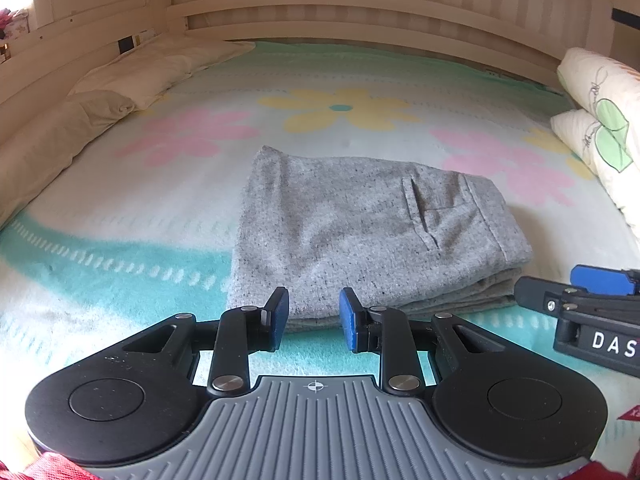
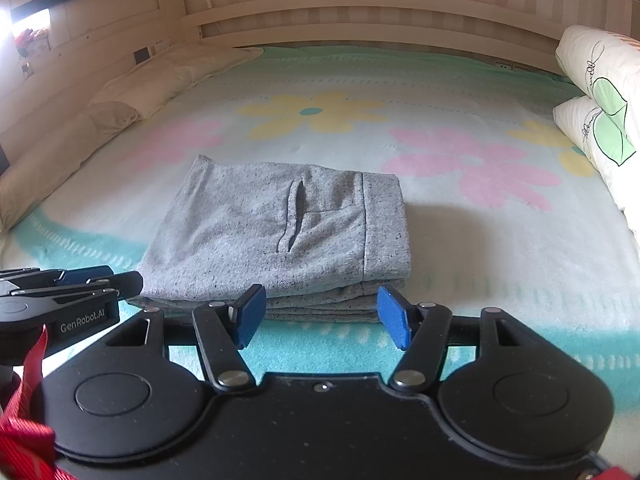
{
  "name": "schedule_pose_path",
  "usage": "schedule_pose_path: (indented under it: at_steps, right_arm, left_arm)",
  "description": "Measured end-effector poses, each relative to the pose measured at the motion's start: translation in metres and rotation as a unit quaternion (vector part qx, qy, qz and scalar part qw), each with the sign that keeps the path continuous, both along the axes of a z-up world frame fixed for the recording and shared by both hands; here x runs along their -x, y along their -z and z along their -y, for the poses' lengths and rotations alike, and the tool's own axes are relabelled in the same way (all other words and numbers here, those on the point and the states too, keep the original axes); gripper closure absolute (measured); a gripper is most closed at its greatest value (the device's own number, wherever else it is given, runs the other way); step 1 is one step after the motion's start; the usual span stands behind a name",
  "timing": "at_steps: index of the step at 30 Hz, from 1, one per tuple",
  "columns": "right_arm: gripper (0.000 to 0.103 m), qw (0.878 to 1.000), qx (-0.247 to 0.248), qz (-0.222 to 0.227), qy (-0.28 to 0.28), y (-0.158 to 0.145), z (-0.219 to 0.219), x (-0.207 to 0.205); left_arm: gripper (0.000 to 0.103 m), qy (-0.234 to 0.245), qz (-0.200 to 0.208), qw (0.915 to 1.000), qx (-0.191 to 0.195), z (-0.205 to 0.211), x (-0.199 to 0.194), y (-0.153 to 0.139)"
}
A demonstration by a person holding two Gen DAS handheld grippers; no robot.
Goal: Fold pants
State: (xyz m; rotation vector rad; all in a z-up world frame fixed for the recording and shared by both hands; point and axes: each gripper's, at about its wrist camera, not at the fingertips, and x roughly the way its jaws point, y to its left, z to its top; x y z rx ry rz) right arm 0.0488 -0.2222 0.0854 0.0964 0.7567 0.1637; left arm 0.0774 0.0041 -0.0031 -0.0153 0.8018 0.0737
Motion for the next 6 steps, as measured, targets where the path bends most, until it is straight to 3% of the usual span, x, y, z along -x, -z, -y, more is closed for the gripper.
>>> schedule_pose_path:
  at_steps: [6]
  right_arm:
    - [0.038,1.0,0.003,-0.002,-0.005,0.0013,-0.0025,0.0002]
  left_arm:
    - [0.076,0.008,0.004,1.0,-0.003,0.0002,0.0011,-0.0014]
